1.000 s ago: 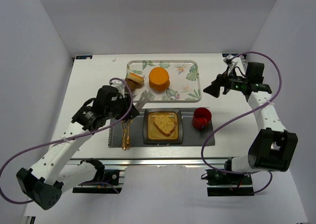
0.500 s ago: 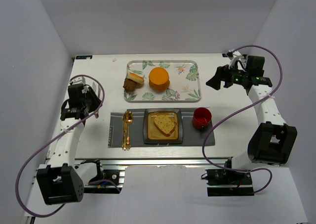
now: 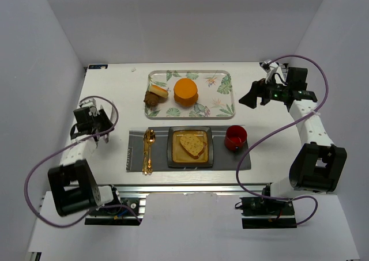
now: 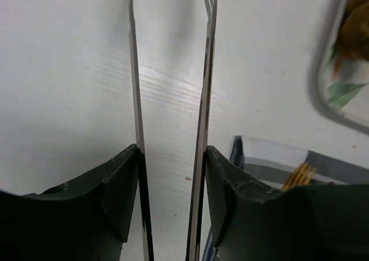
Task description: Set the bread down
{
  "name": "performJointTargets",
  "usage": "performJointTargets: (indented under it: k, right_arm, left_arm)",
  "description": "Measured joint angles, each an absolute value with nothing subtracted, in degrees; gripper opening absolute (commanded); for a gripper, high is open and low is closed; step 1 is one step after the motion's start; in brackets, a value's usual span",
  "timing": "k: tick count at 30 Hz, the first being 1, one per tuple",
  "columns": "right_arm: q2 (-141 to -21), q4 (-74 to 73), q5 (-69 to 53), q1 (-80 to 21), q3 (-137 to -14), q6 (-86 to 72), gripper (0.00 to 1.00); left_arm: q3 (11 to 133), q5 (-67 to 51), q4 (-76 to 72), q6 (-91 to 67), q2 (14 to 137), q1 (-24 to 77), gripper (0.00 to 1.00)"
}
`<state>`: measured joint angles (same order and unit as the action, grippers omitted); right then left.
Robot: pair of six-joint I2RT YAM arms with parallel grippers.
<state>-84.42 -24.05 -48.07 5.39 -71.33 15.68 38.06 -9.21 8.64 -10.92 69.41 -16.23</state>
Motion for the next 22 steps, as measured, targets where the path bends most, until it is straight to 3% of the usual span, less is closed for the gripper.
performJointTargets:
  k: [6, 10, 13, 14, 15, 22]
  right_arm:
    - [-84.3, -24.6, -48.5, 4.8, -71.4, 17.2, 0.89]
    - [-84.3, -25.2, -47.2, 4.7, -71.4, 16.6, 0.89]
    - [-84.3, -25.2, -44.8, 4.3, -71.4, 15.0, 0.89]
    - [-84.3, -25.2, -43.9, 4.1, -71.4, 14.3, 0.89]
    - [-84.3, -25.2, -42.5, 4.0, -71.4, 13.5, 0.89]
    - [-84.3, -25.1, -37.1, 3.2, -71.4, 8.9, 0.89]
  left_arm:
    - [36.8, -11.7, 4.1, -10.4, 83.2, -16.4, 0.62]
    - [38.4, -11.7, 2.7, -10.6, 86.7, -16.4, 0.72]
    - [38.8, -11.8, 2.1, -11.4, 87.2, -16.4, 0.81]
    - [38.8, -11.7, 1.9, -11.7, 87.2, -16.4, 0.92]
    - [38.8, -11.7, 1.8, -11.9, 87.1, -16.4, 0.96]
    - [38.9, -11.7, 6.7, -15.9, 78.4, -16.5, 0.98]
